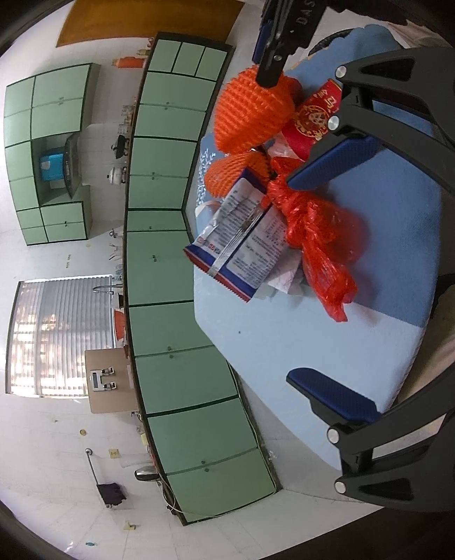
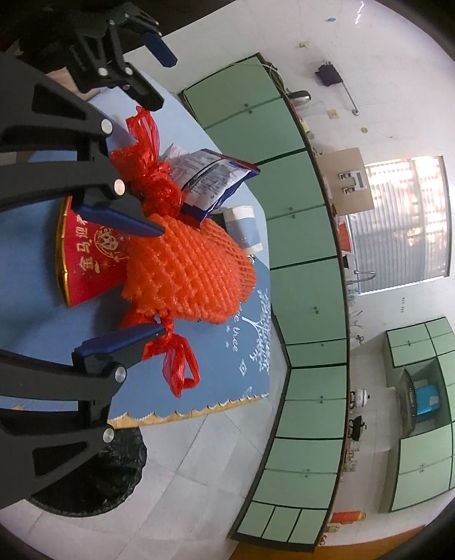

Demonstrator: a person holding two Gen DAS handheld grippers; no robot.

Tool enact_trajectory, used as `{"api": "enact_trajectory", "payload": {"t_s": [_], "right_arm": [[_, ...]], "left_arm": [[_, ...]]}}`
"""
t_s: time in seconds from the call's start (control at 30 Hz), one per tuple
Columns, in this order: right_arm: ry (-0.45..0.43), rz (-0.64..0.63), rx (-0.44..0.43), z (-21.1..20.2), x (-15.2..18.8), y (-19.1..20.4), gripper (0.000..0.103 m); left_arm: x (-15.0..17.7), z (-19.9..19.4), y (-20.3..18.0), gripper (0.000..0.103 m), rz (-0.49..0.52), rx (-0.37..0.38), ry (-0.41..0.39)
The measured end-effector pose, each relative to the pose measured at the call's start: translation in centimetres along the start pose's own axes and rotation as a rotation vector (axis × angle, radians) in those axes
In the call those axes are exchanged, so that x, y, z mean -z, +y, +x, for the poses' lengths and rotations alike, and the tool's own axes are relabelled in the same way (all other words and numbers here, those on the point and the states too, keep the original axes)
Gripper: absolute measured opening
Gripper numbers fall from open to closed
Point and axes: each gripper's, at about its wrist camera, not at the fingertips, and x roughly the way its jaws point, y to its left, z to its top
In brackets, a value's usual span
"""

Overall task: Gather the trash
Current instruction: 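Grasp the orange foam net with the right tool while the left tool grasps the red plastic bag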

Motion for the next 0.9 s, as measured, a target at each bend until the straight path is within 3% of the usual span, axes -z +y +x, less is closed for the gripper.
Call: {"api": "enact_trajectory", "payload": {"t_s": [0.27, 0.37, 0.57, 0.77, 0.9], "right_arm": [[0.012, -0.017, -0.113, 0.5, -0.3, 0.0, 0.014], [-0.006, -0.038, -0.148, -0.3, -0.5, 0.2, 0.008], [-0.095, -0.077, -0.187, -3.0, -2.0, 0.9, 0.007], [-0.173, -0.073, -0.172, -5.5, -3.3, 0.1, 0.007], [-0.181, -0.077, -0.104, -6.0, -3.0, -1.1, 0.007]], "left_arm": [[0.5, 1.0, -0.5, 0.098, 0.008, 0.013, 0.017], [0.5, 1.0, -0.6, 0.098, 0.01, 0.014, 0.022], [0.9, 1.2, -1.2, 0.098, 0.025, 0.032, 0.029], [1.4, 3.0, -1.9, 0.096, 0.046, 0.035, 0.049], [1.3, 4.3, -2.4, 0.074, 0.053, 0.044, 0.064]]}}
